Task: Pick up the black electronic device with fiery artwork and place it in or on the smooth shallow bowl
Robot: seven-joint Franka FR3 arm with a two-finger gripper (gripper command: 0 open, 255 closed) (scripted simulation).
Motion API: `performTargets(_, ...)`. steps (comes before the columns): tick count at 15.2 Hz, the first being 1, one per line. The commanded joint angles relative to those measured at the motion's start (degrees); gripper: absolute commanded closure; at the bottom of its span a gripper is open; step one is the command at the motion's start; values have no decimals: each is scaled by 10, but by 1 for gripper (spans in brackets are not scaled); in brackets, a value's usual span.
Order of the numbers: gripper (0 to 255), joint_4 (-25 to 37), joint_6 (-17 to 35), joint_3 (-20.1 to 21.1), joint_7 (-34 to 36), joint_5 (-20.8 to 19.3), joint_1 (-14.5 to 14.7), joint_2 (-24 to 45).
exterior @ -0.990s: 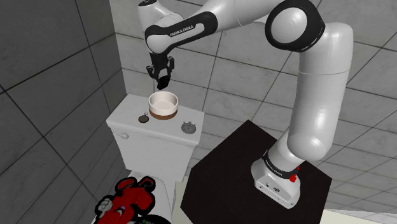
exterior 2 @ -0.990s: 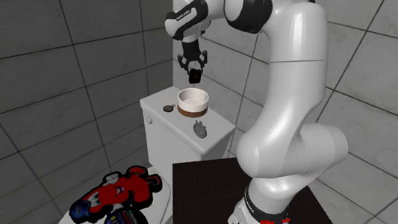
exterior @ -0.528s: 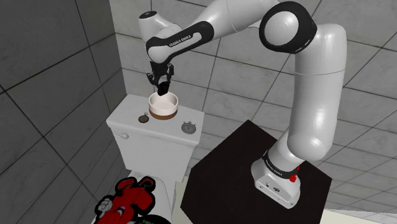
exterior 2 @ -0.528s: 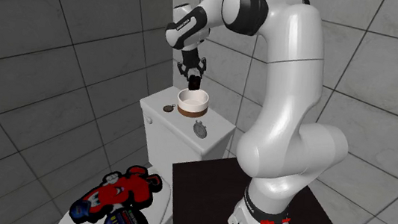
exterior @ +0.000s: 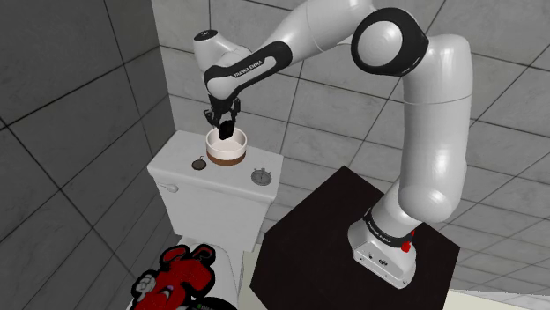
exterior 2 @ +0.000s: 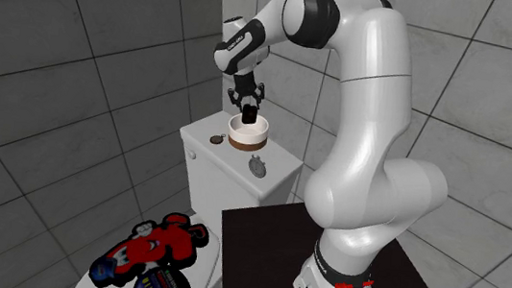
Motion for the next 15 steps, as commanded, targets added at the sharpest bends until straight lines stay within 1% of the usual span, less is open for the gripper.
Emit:
performTargets(1,255,1,1,0,0,0,0,1)
performTargets(5,255,1,1,0,0,0,0,1)
performTargets(6,0,1,1,0,0,0,0,1)
performTargets(11,0,1,1,0,0,0,0,1)
performTargets(15,0,26,-56,9,-9,14,5,-30)
